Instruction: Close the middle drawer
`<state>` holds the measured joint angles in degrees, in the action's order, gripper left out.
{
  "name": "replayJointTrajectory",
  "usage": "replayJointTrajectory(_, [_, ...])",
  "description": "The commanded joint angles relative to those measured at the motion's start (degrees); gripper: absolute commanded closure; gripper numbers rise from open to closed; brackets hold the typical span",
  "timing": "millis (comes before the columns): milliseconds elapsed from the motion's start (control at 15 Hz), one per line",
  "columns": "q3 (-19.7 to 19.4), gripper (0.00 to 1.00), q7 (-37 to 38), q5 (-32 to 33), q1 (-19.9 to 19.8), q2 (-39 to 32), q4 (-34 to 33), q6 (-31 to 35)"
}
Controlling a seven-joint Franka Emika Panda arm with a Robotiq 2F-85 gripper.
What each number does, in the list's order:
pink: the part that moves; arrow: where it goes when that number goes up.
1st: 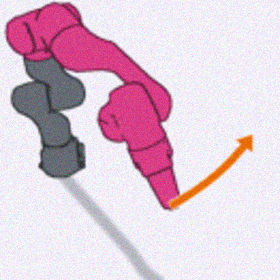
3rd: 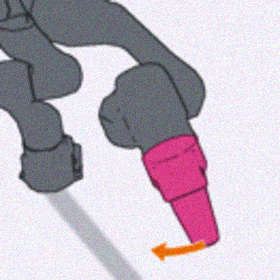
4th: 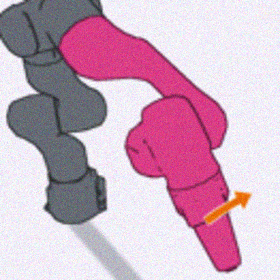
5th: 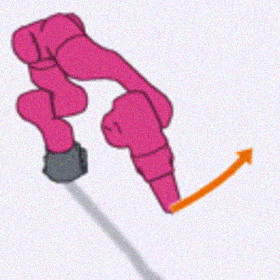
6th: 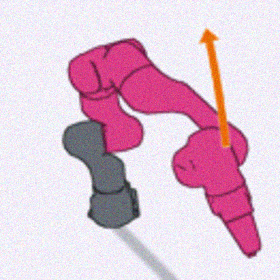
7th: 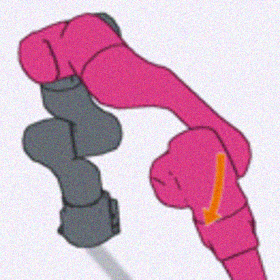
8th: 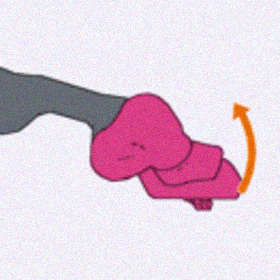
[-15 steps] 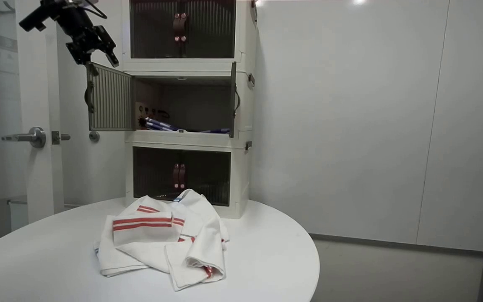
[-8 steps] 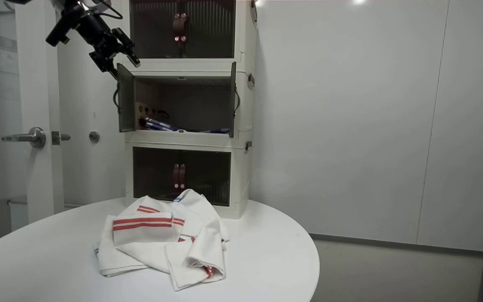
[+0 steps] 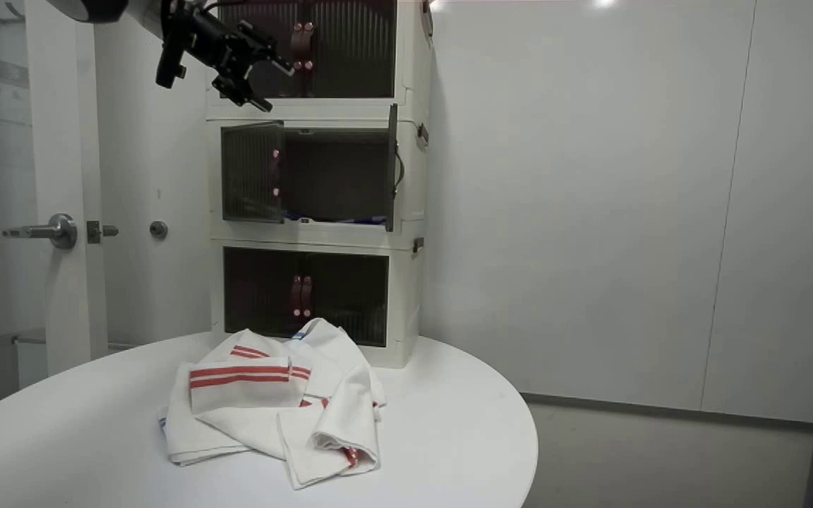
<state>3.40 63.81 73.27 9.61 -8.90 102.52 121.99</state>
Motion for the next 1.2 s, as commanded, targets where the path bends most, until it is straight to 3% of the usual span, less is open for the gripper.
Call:
replayJointTrajectory(0, [-0.26, 0.0, 5.87, 12.52, -0.65, -2.51, -2.71, -0.59])
replayJointTrajectory(133, [0.09, 0.0, 7.52, 15.56, -1.32, -3.24, -3.1, -0.89])
replayJointTrajectory(267, [0.69, 0.0, 3.84, 10.53, -2.38, -3.35, -2.87, 0.29])
replayJointTrajectory(800, [1.84, 0.0, -21.62, -21.28, -5.5, -1.85, -0.47, 14.14])
replayJointTrajectory(1133, [3.15, 0.0, -39.34, -44.88, -7.05, -4.04, -1.87, 15.2])
